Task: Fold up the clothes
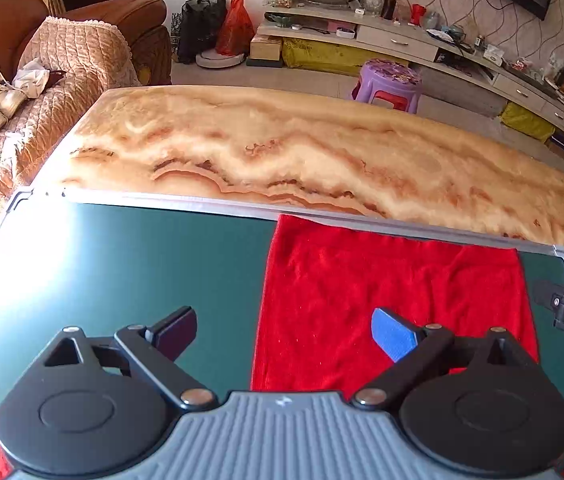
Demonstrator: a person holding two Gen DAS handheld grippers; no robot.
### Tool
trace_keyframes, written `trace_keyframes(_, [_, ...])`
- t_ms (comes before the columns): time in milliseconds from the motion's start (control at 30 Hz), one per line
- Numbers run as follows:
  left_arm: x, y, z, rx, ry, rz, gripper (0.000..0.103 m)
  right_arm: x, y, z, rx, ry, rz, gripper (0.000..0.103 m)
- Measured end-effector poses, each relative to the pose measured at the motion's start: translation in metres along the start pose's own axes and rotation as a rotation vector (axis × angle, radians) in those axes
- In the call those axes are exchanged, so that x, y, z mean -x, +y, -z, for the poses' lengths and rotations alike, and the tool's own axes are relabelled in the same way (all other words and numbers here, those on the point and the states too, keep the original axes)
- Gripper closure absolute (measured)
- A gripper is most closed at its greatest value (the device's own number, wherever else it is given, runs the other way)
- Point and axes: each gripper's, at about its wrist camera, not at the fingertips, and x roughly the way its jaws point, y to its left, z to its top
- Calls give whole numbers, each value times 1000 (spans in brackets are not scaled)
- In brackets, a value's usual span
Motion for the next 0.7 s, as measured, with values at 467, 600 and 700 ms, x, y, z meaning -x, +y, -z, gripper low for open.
trace_keyframes(467, [-31, -21, -27, -16, -5, -43, 5, -32, 9, -16, 1, -9, -17, 20])
trace_keyframes(600, [-40, -29, -26, -21, 10, -50, 5, -39, 10, -17, -11, 3, -22, 20])
trace_keyframes(700, [-45, -34, -24, -28, 21, -53, 5, -44, 11, -17, -11, 8, -17, 20])
